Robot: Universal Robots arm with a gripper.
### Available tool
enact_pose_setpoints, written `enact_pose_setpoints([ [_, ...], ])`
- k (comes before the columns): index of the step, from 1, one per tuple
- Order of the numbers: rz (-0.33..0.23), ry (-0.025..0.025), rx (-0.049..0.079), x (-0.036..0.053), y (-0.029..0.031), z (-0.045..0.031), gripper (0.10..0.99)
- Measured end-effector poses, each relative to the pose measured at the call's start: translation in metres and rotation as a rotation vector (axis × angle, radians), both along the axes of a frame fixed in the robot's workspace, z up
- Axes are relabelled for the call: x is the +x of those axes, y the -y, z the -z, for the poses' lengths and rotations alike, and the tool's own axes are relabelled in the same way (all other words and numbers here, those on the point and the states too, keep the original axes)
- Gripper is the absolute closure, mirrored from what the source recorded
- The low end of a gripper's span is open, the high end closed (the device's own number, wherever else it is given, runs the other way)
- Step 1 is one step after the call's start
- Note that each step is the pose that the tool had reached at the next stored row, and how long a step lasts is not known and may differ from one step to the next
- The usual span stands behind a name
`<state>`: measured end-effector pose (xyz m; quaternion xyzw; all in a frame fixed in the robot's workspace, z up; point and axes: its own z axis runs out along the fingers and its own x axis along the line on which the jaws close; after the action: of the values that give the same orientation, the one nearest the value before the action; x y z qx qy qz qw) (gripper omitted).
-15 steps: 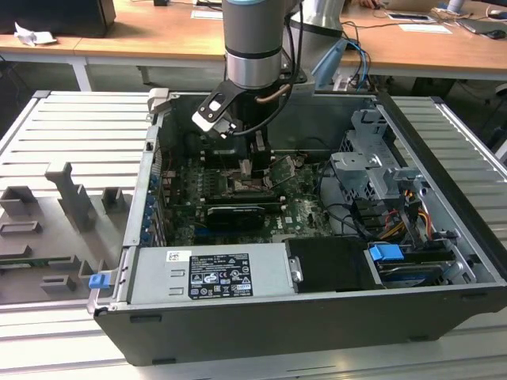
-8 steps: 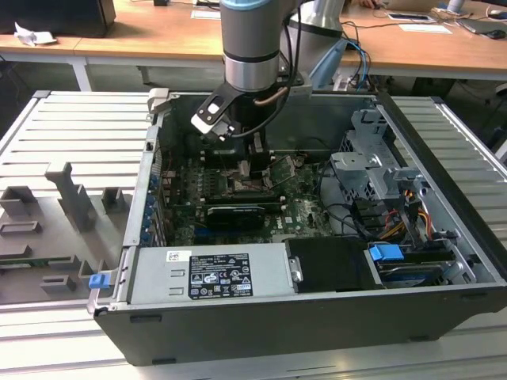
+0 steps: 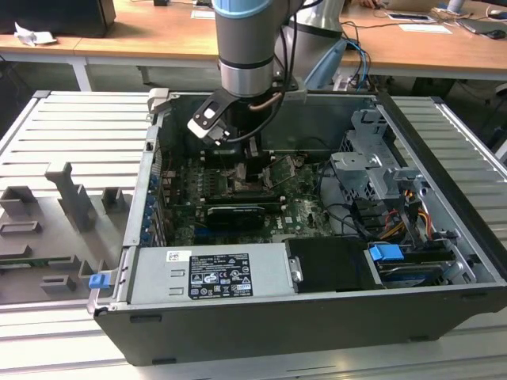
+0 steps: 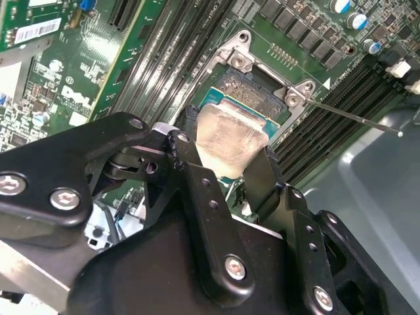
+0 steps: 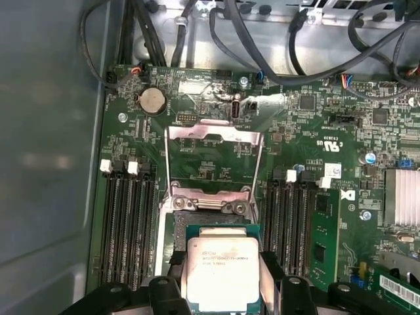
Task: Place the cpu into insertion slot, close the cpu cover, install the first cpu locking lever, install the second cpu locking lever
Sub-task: 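Place the cpu into insertion slot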
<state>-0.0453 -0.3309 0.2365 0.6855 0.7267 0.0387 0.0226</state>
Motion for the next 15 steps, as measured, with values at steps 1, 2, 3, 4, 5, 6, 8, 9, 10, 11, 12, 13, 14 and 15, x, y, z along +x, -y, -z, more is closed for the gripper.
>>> enact_pose_setpoints([
  [1, 0.008, 0.0, 0.0, 0.0, -0.0006, 0.0018, 0.561],
  [2, 0.017, 0.0, 0.0, 0.0, -0.0009, 0.0032, 0.561],
  [3, 0.023, -0.0001, 0.0, -0.0001, -0.0012, 0.0043, 0.561],
  [4, 0.029, -0.0001, 0.0, -0.0003, -0.0014, 0.0054, 0.561],
  [5, 0.031, 0.0, 0.0, -0.0008, -0.0015, 0.0064, 0.561],
  [6, 0.031, 0.0, 0.0, -0.0017, -0.0019, 0.0077, 0.561],
  [8, 0.031, -0.0001, 0.001, -0.0026, -0.0029, 0.0096, 0.561],
  [9, 0.031, -0.0001, 0.001, -0.0027, -0.0037, 0.0103, 0.561],
  [10, 0.031, 0.0, 0.001, -0.0028, -0.0046, 0.0111, 0.561],
  [11, 0.031, -0.0001, 0.001, -0.0028, -0.0059, 0.0124, 0.561],
  [12, 0.033, -0.0001, 0.001, -0.0028, -0.0074, 0.0139, 0.561],
  [13, 0.036, 0.0, 0.001, -0.0028, -0.0082, 0.0154, 0.561],
  [14, 0.046, -0.0001, 0.001, -0.0028, -0.0088, 0.0173, 0.561],
  [15, 0.053, -0.0001, 0.001, -0.0028, -0.0091, 0.0185, 0.561],
])
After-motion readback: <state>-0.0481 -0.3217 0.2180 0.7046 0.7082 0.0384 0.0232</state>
